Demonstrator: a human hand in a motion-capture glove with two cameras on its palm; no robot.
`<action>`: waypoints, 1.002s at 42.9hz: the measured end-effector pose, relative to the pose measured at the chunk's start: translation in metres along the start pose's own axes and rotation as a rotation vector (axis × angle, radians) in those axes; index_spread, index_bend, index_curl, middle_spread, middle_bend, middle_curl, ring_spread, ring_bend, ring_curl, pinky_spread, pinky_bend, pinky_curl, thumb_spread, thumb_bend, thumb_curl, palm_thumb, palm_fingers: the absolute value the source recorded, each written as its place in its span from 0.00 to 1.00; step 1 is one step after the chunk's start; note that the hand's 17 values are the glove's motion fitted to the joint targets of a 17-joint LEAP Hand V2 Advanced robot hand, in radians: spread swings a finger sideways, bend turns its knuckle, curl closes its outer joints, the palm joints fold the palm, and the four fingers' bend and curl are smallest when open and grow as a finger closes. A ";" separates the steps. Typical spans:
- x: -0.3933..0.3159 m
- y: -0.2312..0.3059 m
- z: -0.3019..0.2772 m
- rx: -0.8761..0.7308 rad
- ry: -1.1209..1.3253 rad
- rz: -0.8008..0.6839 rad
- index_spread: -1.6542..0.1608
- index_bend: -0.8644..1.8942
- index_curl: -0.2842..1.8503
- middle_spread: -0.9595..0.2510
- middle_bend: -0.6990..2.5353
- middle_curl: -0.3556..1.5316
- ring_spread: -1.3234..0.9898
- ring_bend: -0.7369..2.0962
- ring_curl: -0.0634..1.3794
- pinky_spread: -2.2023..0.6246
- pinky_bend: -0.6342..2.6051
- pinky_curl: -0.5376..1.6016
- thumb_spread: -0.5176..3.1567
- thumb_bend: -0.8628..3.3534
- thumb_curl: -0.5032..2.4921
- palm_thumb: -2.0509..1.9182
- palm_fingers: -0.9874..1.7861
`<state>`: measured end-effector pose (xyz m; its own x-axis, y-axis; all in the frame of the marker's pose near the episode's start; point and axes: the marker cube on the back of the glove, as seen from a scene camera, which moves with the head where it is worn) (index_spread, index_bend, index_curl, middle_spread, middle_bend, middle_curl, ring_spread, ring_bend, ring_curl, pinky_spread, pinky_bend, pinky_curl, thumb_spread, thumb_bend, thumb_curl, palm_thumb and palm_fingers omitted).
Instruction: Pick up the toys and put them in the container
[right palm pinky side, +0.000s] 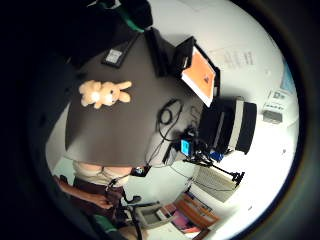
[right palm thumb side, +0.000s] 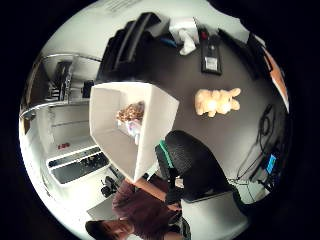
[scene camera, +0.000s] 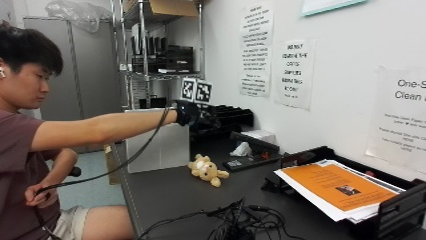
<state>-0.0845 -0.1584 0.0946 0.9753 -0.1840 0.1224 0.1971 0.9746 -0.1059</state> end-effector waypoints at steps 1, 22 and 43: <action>0.000 -0.007 0.013 -0.018 -0.008 -0.003 0.79 0.35 0.28 0.71 0.27 0.41 0.56 0.43 0.29 0.79 0.46 0.43 0.47 0.20 0.30 0.51 0.31; 0.000 -0.075 0.230 0.100 -0.055 0.015 0.77 0.41 0.28 0.68 0.30 0.38 0.53 0.43 0.26 0.79 0.43 0.40 0.46 0.20 0.28 0.52 0.50; -0.002 -0.015 0.221 -0.063 -0.096 0.040 0.74 0.60 0.43 0.58 0.57 0.58 0.42 0.67 0.46 0.68 0.44 0.43 0.37 0.23 0.37 0.63 0.80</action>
<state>-0.1119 -0.1441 0.3143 0.9691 -0.1286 0.2105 0.1666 0.9706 -0.1739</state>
